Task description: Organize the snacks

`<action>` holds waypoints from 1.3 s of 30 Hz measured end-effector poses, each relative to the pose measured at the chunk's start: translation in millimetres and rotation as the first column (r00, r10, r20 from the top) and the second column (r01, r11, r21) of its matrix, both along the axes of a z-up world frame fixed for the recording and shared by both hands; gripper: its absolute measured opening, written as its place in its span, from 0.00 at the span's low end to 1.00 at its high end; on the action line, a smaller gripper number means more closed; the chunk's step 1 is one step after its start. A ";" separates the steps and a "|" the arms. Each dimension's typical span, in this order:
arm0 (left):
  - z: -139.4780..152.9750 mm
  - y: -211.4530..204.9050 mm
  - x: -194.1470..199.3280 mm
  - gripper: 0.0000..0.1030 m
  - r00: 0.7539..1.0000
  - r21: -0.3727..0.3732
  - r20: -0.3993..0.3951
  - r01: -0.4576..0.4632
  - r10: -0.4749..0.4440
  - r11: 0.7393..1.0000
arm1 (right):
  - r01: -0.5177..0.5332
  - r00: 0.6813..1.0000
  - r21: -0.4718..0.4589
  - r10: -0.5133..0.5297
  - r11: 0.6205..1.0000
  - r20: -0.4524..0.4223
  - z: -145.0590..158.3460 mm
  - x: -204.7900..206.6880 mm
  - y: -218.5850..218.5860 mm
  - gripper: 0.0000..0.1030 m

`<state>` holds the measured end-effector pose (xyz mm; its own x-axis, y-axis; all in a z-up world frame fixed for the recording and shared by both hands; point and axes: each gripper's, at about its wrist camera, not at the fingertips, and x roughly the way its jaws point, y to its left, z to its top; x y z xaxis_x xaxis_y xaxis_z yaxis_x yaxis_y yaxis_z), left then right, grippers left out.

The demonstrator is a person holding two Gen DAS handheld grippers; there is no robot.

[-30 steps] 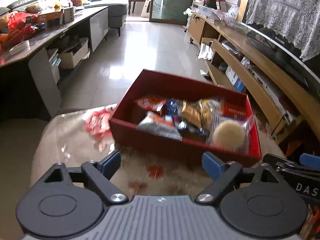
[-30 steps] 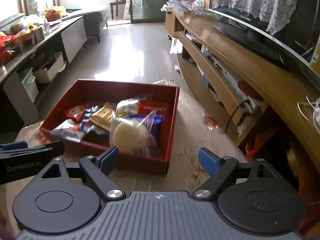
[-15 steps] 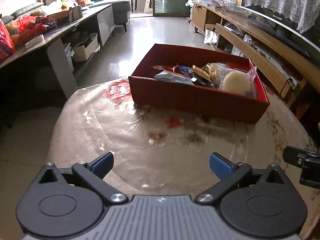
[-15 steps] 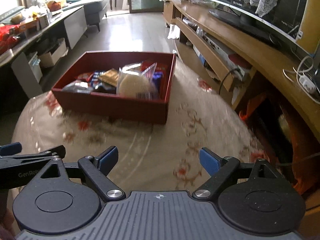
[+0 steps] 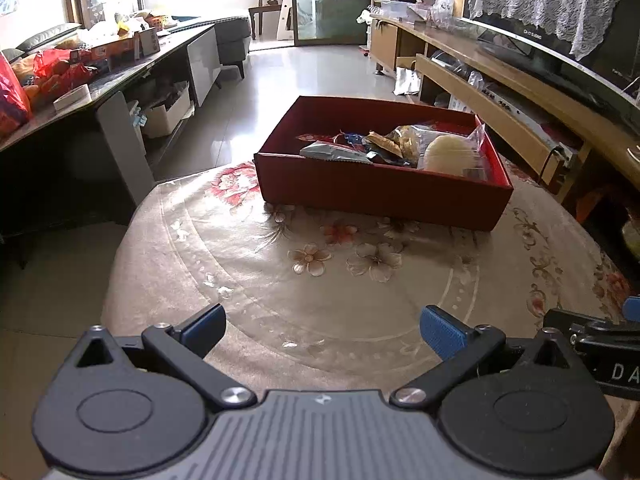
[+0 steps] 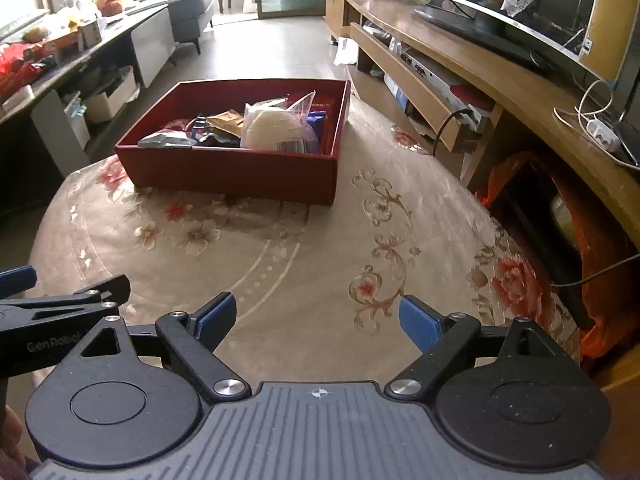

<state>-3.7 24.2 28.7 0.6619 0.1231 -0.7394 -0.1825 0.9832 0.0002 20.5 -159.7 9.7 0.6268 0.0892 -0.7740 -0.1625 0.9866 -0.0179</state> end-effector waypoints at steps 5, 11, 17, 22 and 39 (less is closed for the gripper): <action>2.5 -1.9 -7.5 1.00 1.000 0.005 0.018 0.010 -0.010 1.000 | -0.003 1.000 0.002 0.003 1.000 0.003 -0.1 -7.0 0.1 0.89; 2.4 -2.2 -13.4 1.00 1.000 0.007 0.028 0.011 -0.011 1.000 | -0.004 1.000 0.006 0.004 1.000 0.004 0.4 -13.6 -0.7 0.90; 3.1 -4.5 -17.7 1.00 0.999 0.012 0.031 0.017 -0.017 1.000 | -0.005 1.000 0.008 0.005 1.000 0.005 0.4 -16.7 -0.5 0.90; 2.3 -6.1 -20.4 1.00 0.999 0.013 0.029 0.019 -0.020 1.000 | -0.007 1.000 0.008 0.007 1.000 0.005 0.6 -18.1 -0.7 0.90; 3.2 -6.1 -23.4 1.00 0.999 0.012 0.029 0.017 -0.017 1.000 | -0.008 1.000 0.004 0.008 1.000 0.003 0.1 -21.0 -1.6 0.90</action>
